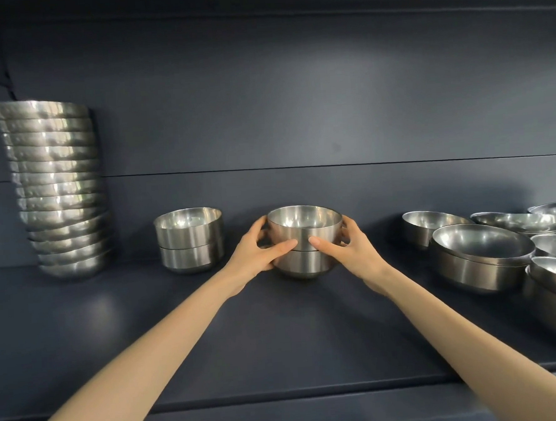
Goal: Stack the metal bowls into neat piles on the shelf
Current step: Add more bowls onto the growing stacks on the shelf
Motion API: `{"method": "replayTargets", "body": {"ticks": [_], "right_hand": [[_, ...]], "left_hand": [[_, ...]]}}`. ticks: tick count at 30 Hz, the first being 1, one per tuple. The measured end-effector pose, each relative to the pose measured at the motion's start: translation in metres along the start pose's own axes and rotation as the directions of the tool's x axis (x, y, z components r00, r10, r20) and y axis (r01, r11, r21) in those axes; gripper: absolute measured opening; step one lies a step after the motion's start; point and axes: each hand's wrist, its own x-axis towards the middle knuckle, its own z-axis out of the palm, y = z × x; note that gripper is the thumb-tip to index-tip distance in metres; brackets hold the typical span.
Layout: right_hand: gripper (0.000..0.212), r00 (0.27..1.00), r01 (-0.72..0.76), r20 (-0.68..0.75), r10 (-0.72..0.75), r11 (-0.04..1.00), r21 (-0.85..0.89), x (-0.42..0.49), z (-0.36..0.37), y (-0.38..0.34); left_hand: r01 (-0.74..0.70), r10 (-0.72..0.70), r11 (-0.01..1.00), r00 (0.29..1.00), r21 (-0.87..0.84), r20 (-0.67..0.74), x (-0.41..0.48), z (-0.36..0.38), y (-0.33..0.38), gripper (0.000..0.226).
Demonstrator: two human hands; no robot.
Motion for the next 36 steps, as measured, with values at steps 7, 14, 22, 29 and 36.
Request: {"method": "replayTargets", "body": {"ticks": [7,14,22,29,36], "right_hand": [[0.087,0.991,0.122,-0.054,-0.121,0.992,0.024,0.019,0.027,-0.057],[0.051,0.977,0.211,-0.037,-0.208,0.974,0.083,0.047,0.086,-0.095],[0.063,0.974,0.224,-0.036,-0.222,0.974,0.043,0.082,0.16,-0.11],[0.096,0.987,0.16,-0.014,-0.161,0.986,-0.054,0.092,0.192,-0.094],[0.082,0.995,0.102,-0.008,-0.102,0.993,-0.061,0.094,0.192,-0.079]], "left_hand": [[-0.172,0.173,0.984,0.985,0.056,-0.011,0.007,-0.046,0.05,0.042],[-0.23,0.237,0.969,0.969,0.089,-0.074,0.007,-0.116,0.076,0.04],[-0.212,0.222,0.974,0.964,0.08,-0.144,0.003,-0.188,0.067,0.054],[-0.175,0.194,0.977,0.965,0.118,-0.176,0.004,-0.214,0.034,0.051],[-0.127,0.152,0.98,0.974,0.153,-0.166,0.012,-0.211,0.019,0.043]]}}
